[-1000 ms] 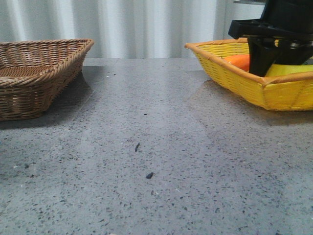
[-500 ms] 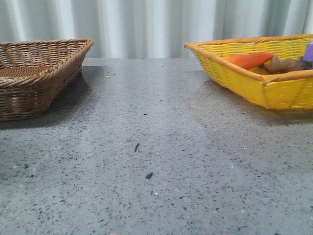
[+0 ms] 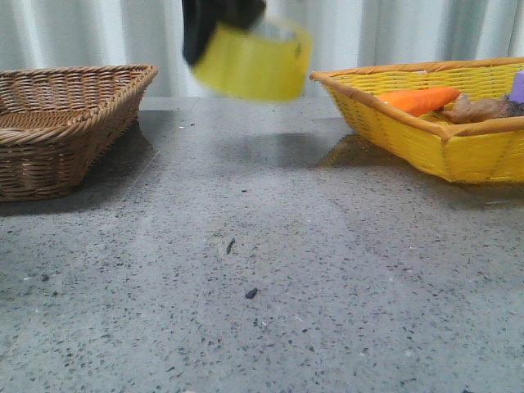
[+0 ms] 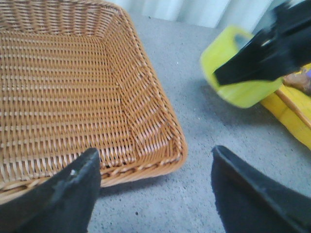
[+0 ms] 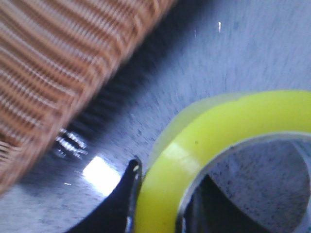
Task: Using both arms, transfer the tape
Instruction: 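Lift the tape roll out and set it on the table between baskets, then lower the left gripper onto the tape roll and grasp its rim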
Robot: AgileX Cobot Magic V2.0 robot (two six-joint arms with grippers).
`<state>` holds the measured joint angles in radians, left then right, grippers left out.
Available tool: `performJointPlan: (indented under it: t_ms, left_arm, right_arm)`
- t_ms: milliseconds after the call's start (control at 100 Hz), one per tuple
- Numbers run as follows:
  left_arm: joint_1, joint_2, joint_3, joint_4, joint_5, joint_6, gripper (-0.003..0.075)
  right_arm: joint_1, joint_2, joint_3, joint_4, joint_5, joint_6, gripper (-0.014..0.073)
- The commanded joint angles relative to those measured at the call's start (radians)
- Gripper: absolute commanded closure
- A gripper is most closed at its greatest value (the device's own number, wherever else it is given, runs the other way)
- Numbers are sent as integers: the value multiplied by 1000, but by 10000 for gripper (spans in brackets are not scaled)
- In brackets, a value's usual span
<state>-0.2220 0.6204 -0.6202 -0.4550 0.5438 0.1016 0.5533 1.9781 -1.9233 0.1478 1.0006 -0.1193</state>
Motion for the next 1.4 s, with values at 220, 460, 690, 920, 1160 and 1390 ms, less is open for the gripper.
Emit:
performJointPlan:
  t_ms: [220, 460, 690, 920, 1160, 1390]
  left_arm:
    - [-7, 6, -35, -21, 16, -1, 282]
    - [-7, 20, -59, -320, 33, 380, 296]
    - [-79, 176, -188, -399, 31, 543, 456]
    - [-158, 430, -442, -394, 47, 603, 459]
    - [-174, 726, -745, -376, 126, 567, 461]
    - [-235, 985, -1046, 80, 281, 202, 458]
  right_arm:
    - [-1, -48, -32, -22, 14, 19, 112]
    - [4, -291, -30, -16, 100, 69, 431]
    - [72, -669, 136, -16, 88, 69, 634]
    - [94, -1116, 567, -62, -110, 69, 635]
    - [93, -1587, 937, -304, -260, 259, 635]
    - [93, -1763, 968, -492, -66, 389, 635]
